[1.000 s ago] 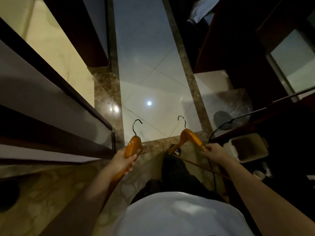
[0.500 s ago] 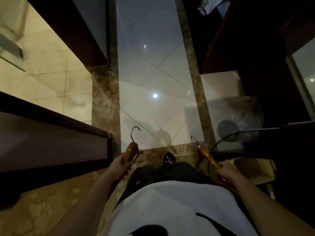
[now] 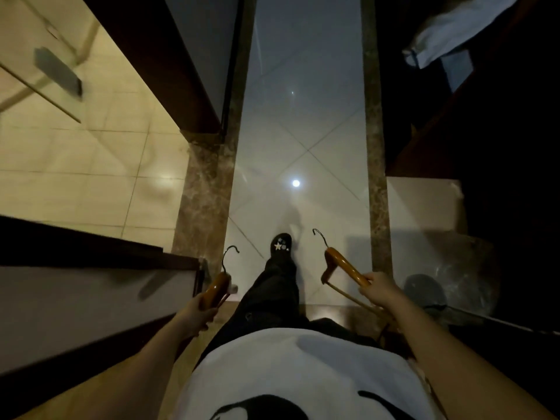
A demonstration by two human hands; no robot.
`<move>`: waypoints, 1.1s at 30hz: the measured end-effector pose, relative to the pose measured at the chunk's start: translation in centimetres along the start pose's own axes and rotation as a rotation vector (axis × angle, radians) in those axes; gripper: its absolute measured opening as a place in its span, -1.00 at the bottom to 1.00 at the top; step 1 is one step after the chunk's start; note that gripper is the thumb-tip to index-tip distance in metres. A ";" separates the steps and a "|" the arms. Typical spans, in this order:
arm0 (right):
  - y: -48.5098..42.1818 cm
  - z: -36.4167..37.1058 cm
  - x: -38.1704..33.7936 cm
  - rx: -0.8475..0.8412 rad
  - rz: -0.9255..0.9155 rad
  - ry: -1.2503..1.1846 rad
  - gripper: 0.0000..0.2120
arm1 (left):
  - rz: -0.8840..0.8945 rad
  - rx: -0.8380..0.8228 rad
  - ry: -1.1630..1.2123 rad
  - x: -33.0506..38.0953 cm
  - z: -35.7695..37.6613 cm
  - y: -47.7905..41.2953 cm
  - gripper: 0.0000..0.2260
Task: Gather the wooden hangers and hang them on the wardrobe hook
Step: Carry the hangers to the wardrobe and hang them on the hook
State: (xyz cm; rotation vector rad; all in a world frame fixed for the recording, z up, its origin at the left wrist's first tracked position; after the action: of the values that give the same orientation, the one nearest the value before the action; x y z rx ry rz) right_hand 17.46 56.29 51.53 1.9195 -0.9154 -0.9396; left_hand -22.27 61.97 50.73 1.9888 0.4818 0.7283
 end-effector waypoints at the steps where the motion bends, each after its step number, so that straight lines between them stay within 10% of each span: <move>1: -1.0 -0.8 -1.6 0.006 -0.018 -0.003 -0.88 | -0.010 -0.001 0.005 0.9 -0.7 -0.8 -0.63; 22: -12.9 -20.3 -9.1 0.139 0.218 -0.242 -0.82 | 0.425 -0.085 -0.346 41.3 -9.3 -14.9 -0.64; 33: -22.6 -37.2 -18.5 0.146 0.180 -0.205 -0.67 | 0.307 0.016 -0.222 55.5 -13.5 -21.0 -0.71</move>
State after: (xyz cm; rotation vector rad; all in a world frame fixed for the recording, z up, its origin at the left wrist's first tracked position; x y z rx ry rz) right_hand 46.14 93.81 52.21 1.8468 -1.2857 -0.9973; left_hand 9.40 113.85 54.25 2.1529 0.0503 0.6776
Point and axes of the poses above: each hand's wrist, its own y-axis away from the middle knuckle, its own z-axis out of the palm, x = y × z, the point moved 9 cm from there along -y, towards the middle knuckle, and after that the axes turned 1 degree about z, right-handed, at the moved point
